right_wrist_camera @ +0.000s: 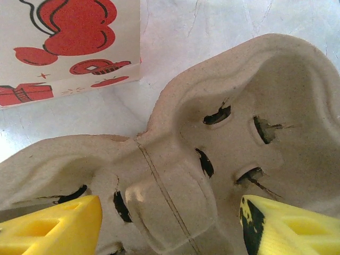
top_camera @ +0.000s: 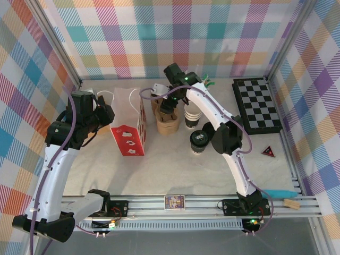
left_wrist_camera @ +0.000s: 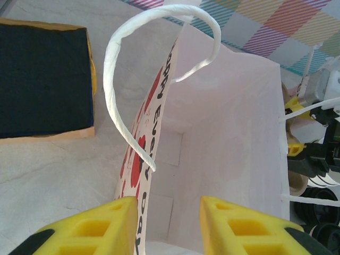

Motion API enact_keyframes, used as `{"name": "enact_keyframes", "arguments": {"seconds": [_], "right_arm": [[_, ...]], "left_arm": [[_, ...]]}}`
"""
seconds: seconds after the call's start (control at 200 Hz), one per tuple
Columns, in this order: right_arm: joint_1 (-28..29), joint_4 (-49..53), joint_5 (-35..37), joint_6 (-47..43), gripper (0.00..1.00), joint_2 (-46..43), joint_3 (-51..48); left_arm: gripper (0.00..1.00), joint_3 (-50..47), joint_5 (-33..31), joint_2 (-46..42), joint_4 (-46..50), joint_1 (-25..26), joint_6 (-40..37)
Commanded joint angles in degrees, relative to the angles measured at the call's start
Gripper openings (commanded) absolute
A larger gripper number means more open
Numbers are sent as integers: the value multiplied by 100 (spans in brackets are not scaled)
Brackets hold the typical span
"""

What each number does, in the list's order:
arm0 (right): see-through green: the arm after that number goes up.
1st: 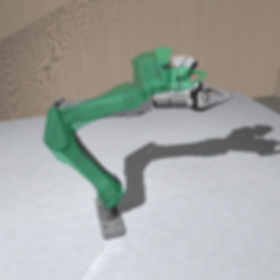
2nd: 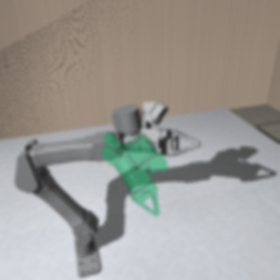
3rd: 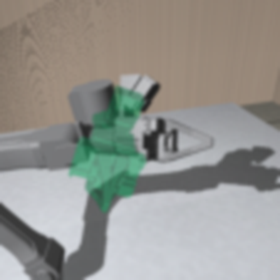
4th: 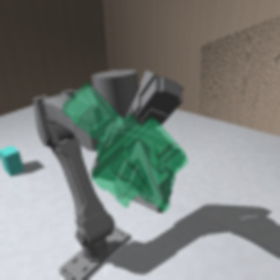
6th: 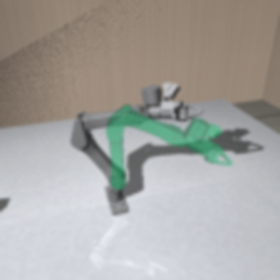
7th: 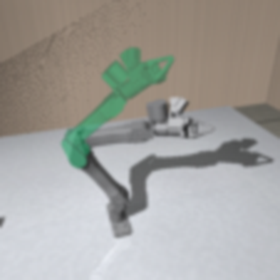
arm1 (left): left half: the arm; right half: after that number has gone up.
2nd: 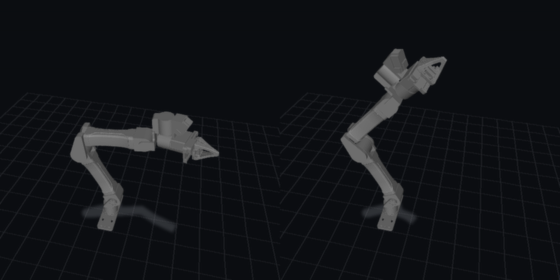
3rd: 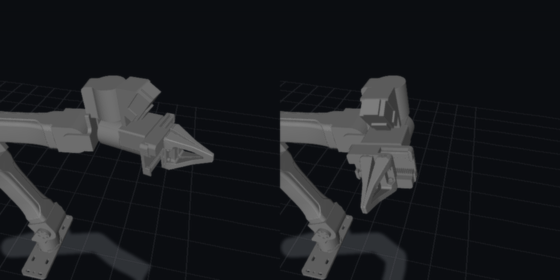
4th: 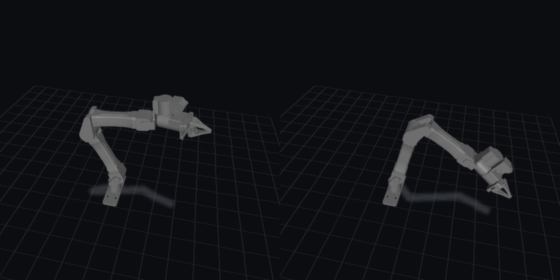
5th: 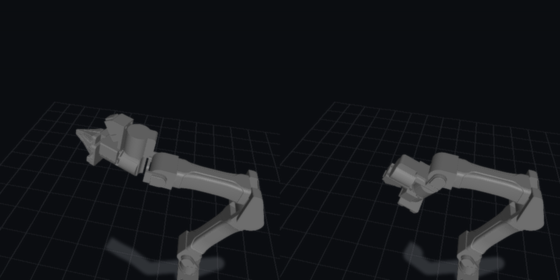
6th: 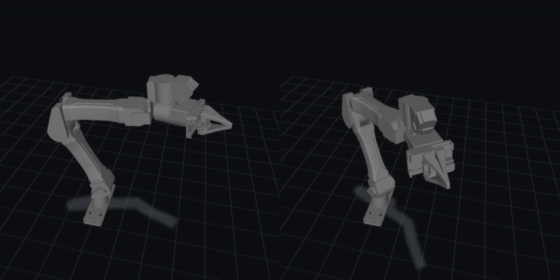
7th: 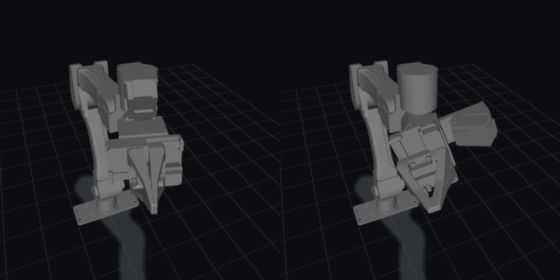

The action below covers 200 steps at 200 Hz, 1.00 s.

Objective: Pack the takeout coffee

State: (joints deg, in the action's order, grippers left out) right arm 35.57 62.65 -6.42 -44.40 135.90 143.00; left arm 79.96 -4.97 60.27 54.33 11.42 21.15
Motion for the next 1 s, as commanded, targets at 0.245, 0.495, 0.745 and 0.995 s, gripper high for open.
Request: {"name": "enact_keyframes", "arguments": {"seconds": [0.245,0.495,0.745,0.995], "right_arm": [[-34,92,88,-379,70,218,108],[-3,61,174,-443,64,253,-52],[162,50,441,-321,60,258,-246],[372,173,1100,282,56,205,-255]], "left_arm": [[36,-70,49,40,-1,-96,-120],[36,-117,58,39,-40,-96,-113],[36,-135,46,28,-36,-97,-123],[36,-147,21,-33,-19,-107,-145]]}}
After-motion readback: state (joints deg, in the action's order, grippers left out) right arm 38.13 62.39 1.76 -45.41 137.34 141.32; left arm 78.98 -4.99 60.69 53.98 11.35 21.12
